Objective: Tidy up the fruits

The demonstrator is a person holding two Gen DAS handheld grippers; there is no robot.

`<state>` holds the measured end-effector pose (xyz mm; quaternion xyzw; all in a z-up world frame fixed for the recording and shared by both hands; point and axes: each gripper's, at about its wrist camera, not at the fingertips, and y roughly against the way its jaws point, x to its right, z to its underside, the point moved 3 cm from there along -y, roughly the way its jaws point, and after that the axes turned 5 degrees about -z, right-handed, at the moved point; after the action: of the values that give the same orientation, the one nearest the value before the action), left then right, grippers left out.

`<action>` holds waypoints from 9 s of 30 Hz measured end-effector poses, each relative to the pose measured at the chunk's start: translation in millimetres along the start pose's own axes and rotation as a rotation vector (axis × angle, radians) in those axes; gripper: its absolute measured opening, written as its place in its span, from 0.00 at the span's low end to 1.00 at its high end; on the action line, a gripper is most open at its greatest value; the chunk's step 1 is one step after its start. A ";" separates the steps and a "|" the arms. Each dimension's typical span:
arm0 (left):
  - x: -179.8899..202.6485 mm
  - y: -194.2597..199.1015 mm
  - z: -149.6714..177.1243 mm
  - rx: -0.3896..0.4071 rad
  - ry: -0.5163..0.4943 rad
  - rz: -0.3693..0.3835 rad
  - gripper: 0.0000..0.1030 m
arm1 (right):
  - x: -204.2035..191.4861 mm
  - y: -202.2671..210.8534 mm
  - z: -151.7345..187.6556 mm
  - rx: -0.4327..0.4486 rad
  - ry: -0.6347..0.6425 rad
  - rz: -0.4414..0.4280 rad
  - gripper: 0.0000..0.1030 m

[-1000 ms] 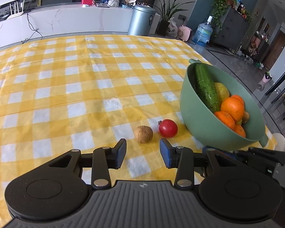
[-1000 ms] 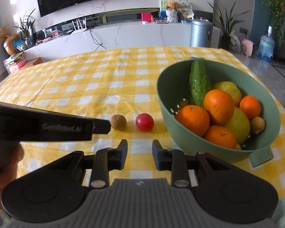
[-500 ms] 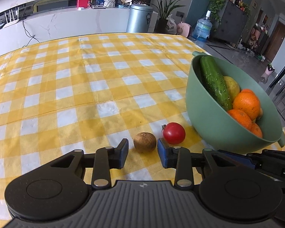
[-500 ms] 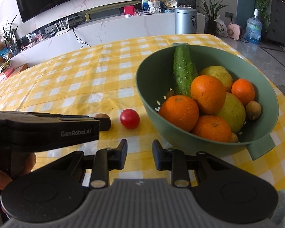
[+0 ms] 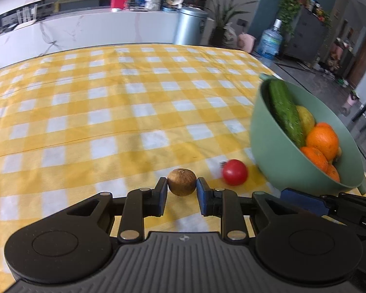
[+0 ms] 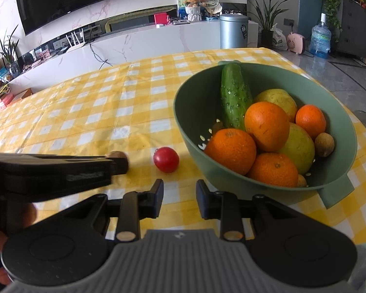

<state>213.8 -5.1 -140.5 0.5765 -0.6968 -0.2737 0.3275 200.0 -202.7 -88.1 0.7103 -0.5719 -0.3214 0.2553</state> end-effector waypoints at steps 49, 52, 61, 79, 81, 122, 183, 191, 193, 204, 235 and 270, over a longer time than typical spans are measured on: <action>-53.1 45.4 2.7 0.060 0.202 -0.079 0.27 | -40.4 -27.2 3.8 0.103 -0.089 0.015 0.25; -50.1 57.0 3.1 0.068 0.202 -0.081 0.27 | -45.6 -13.0 4.1 0.099 -0.056 -0.038 0.25; -24.1 89.0 3.9 0.090 0.199 -0.047 0.27 | -46.8 39.4 6.9 0.078 0.060 -0.148 0.25; 72.2 113.2 -24.4 0.129 0.070 0.128 0.27 | 60.3 136.0 -23.6 0.192 0.090 -0.102 0.25; 83.9 109.5 -28.7 0.138 0.035 0.143 0.27 | 74.8 141.0 -29.7 0.202 0.101 -0.077 0.25; 156.9 17.7 -19.2 -0.081 -0.283 0.164 0.35 | 127.2 51.4 -49.3 -0.192 0.328 -0.136 0.26; 81.0 171.8 16.9 0.443 -0.029 -0.247 0.89 | 46.8 206.6 17.2 0.485 0.140 -0.015 0.96; 74.2 147.5 30.4 0.357 -0.022 -0.251 0.89 | 59.6 179.4 28.1 0.409 0.142 0.011 0.96; 72.9 143.0 35.2 0.340 -0.021 -0.251 0.89 | 62.7 174.4 28.1 0.393 0.131 0.004 0.96; 70.4 120.9 41.9 0.254 -0.016 -0.255 0.89 | 61.0 152.9 27.3 0.324 0.135 -0.013 0.96; 68.9 120.5 41.4 0.213 -0.017 -0.254 0.89 | 62.6 141.9 26.1 0.285 0.120 -0.011 0.96; 71.2 127.7 40.4 0.224 -0.025 -0.263 0.89 | 63.6 142.0 26.1 0.281 0.119 -0.010 0.96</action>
<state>94.3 -51.3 -59.2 0.6921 -0.6454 -0.2419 0.2142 97.3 -295.3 -12.2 0.7599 -0.5913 -0.1966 0.1852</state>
